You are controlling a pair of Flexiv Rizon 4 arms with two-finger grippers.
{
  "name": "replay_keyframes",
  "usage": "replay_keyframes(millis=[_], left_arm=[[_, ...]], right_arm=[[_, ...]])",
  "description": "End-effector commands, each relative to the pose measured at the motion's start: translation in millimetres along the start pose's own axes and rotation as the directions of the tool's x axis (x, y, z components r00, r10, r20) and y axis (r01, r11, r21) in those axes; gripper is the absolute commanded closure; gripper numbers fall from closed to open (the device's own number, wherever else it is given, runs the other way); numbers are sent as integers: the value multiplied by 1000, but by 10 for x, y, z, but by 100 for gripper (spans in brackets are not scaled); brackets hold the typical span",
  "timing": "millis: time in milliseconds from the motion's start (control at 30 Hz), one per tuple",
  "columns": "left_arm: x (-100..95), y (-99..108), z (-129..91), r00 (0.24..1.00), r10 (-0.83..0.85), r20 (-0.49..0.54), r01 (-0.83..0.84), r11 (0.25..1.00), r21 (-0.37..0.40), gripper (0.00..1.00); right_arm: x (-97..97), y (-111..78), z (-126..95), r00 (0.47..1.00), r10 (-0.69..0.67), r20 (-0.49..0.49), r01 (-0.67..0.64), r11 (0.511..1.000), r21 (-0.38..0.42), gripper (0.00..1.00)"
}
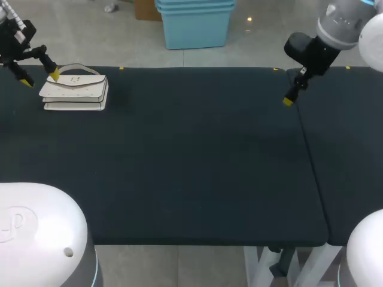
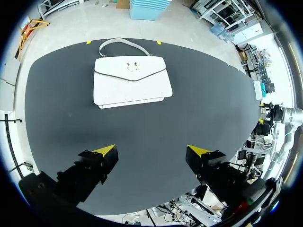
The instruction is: Pick up the bag, open it, inspect its contents, close it, and place it on the opposite side
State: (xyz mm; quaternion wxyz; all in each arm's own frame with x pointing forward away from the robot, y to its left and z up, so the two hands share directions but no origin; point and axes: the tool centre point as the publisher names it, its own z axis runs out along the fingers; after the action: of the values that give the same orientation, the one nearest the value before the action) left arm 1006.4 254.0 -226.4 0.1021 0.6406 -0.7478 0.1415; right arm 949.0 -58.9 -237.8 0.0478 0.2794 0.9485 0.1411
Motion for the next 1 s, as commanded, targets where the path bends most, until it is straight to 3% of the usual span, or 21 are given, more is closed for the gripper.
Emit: replay_keyframes(millis=[33,467,833,1000], left_arm=[[-89,-1,19,999,-2,-47,2,1000,7,0],[-406,-69,55,987,-145,-75,150,986,71,0],[-571,-114,93,978,-198,-60,202,976,80,0],[-694,-137,91,972,-223,-69,230,964,136,0]], right_arm=[[44,-57,51,991,-132,-31,122,965,-232,0],[44,-57,51,991,-132,-31,122,965,-232,0],[270,17,423,960,-268,-81,245,945,-218,0],[306,30,542,955,-282,-93,253,937,-240,0]])
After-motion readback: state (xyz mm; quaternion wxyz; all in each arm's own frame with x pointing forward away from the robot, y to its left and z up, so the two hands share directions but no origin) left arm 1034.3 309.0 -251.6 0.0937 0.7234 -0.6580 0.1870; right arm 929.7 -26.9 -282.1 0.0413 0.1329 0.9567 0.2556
